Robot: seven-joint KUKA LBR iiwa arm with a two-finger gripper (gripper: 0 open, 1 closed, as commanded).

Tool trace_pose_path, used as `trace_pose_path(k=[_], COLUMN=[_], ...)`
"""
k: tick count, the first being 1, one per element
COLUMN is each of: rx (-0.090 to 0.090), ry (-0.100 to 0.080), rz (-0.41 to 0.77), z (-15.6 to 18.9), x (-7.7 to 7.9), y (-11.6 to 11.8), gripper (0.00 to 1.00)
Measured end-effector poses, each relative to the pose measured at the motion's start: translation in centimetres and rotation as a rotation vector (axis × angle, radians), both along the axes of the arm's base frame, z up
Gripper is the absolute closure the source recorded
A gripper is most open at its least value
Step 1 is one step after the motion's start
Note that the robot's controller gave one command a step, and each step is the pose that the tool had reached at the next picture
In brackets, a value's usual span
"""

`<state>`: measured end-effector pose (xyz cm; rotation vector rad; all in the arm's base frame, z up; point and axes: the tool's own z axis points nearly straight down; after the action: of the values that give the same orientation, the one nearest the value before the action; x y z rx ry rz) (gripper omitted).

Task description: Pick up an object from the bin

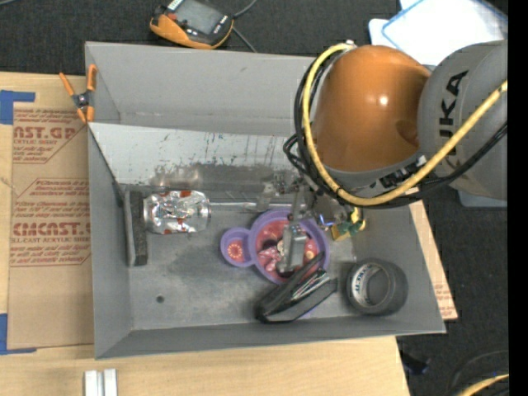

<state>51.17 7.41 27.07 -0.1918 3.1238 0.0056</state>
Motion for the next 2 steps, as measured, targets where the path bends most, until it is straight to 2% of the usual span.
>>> trace_pose_path(k=[1,2], rx=[-0.002,0.002], ry=[-0.008,0.009], rz=[0.001,-0.188], z=[-1.4,-8.0], x=[0.1,1.7], y=[0.3,-1.1], gripper=[0.0,0.0])
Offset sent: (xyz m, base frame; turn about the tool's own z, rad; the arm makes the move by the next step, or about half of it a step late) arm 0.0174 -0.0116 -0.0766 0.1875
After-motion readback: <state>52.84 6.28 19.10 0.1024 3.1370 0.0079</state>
